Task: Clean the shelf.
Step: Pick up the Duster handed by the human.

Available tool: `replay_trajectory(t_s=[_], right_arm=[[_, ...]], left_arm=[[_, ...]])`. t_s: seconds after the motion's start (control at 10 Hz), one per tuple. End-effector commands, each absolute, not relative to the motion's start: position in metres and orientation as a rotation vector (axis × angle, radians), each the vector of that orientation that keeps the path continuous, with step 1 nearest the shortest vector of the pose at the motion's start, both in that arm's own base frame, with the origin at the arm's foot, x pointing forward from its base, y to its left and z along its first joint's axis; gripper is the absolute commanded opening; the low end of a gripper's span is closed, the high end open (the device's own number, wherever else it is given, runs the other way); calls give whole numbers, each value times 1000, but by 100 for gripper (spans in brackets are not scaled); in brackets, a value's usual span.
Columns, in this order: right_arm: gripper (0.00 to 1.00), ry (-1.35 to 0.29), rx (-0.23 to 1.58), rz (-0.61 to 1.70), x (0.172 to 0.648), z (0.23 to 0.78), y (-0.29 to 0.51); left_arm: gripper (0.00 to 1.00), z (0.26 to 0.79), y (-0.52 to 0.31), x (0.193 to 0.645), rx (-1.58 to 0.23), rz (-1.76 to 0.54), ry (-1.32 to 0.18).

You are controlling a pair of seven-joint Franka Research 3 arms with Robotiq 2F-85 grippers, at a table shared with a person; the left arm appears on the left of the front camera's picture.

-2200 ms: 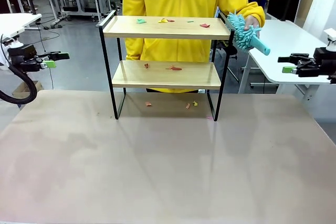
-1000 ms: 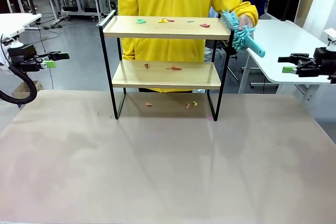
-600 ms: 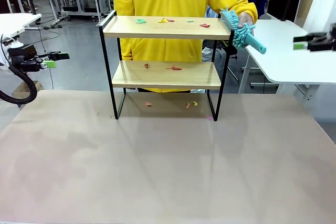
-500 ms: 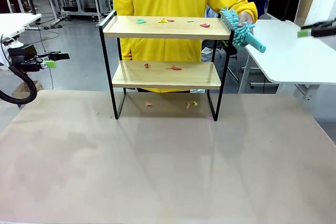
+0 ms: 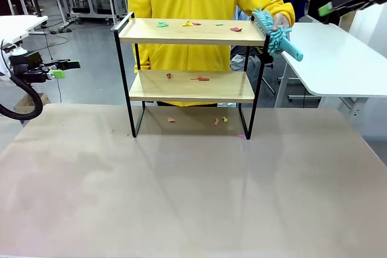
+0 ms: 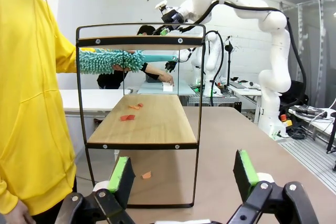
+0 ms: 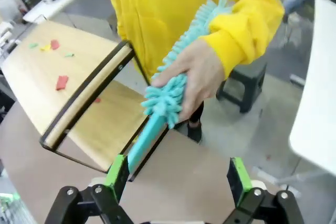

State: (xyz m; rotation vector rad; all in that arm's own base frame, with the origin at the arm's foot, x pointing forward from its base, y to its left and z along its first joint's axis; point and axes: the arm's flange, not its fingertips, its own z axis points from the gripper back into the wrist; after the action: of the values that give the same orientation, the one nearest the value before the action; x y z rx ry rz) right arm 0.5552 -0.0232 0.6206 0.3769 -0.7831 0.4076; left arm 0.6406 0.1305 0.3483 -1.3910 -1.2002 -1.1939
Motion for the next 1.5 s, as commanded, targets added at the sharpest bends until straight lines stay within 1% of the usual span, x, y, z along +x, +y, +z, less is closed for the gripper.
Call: replay_trajectory(t_s=[0.0,0.1,0.2,0.6,0.7,0.9,1.1,1.4], right_arm=[[100,-669,323,369,551,620,1],[100,-773,358,397,548,620,-4],[100,-723,345,393,552,619,1],[100,-717,346,387,552,618,3],[100,-710,314,349,553,624,19],[100,-693,152,300,557,629,54],[100,-634,148,276,560,621,82],[100,-581,77,267,564,607,102]], left_arm=[[100,349,131,639,-1382,-1215,-1205],[100,349,131,639,-1382,-1215,-1205],[100,349,131,639,-1382,-1215,-1205],[100,349,131,639,-1382,-1215,-1205],[100,349,131,639,-1382,-1215,-1205],[100,349,131,639,-1382,-1215,-1205],[100,349,131,639,-1382,-1215,-1205],[100,349,131,639,-1382,-1215,-1205]])
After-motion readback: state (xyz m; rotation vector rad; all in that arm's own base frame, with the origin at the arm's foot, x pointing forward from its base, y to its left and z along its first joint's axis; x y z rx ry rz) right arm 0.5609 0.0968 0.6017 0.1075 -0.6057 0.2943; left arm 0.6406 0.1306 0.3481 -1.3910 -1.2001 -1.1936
